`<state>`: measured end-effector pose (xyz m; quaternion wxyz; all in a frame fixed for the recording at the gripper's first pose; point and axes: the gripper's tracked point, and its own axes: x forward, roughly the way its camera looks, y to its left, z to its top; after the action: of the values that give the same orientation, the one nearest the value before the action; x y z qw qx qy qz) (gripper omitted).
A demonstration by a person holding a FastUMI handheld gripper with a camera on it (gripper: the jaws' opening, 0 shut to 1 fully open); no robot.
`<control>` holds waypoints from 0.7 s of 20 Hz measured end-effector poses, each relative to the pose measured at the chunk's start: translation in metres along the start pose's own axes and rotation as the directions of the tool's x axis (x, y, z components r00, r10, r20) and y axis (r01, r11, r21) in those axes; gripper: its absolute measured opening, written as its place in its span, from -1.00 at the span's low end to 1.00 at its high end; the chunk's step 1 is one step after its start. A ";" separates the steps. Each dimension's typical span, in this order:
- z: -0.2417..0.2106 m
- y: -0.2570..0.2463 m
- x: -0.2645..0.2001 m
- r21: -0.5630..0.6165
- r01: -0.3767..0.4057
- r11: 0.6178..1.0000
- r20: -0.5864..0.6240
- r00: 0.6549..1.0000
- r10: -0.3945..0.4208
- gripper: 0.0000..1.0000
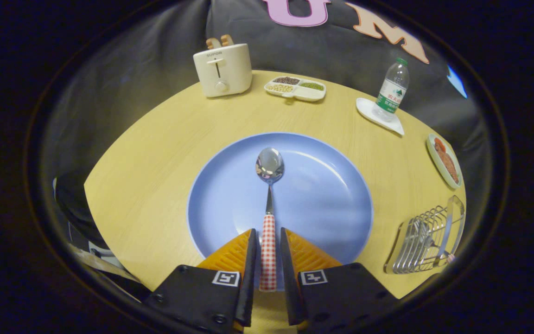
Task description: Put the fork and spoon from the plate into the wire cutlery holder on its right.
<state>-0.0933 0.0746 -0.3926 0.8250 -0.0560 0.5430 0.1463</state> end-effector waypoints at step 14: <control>0.031 -0.030 -0.036 -0.028 -0.041 0.999 -0.080 0.996 0.039 -0.83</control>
<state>-0.0705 0.0469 -0.3493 0.7988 -0.0629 0.5741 0.1685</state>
